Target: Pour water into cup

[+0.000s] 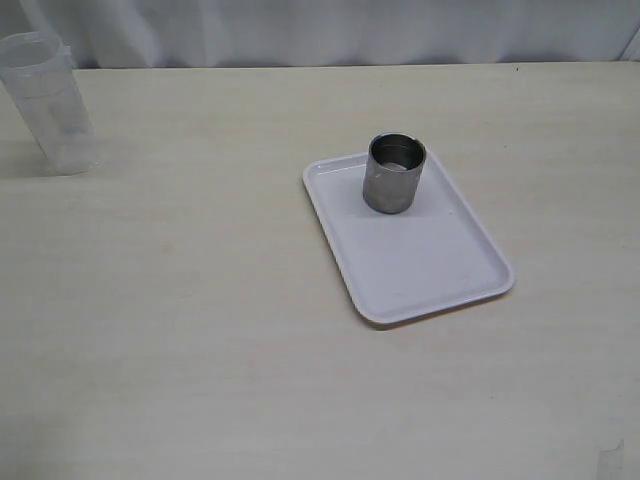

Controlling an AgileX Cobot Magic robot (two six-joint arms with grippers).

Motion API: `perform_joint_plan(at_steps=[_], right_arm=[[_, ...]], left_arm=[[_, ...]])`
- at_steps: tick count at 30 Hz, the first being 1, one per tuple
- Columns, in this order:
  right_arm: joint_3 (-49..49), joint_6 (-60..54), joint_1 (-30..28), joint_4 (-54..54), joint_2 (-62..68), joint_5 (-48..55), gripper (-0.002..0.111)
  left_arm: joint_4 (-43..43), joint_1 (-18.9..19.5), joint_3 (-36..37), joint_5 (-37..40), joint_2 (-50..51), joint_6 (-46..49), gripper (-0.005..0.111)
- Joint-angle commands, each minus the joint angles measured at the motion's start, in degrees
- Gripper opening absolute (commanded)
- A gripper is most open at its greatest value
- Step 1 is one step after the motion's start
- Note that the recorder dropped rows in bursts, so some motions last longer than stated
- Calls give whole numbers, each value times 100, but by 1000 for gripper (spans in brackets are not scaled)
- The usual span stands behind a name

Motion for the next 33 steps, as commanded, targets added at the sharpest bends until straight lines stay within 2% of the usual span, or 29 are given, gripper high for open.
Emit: perform_joint_plan(at_steps=[1, 8, 16, 23, 33], right_arm=[[20, 0, -1, 718, -33, 558, 4], [20, -97, -1, 729, -33, 738, 4], [20, -1435, -1, 2181, -33, 1263, 4], [20, -1948, -1, 2194, -156, 1751, 4], [20, -2228, -1, 2194, -350, 3310, 4]], left_arm=[[36, -25, 15, -41, -17, -37, 0], [36, -25, 15, -41, -17, -37, 0], [36, -25, 15, -41, -17, -37, 0], [36, -25, 15, -31, -17, -37, 0], [36, -25, 15, -31, -17, -37, 0]])
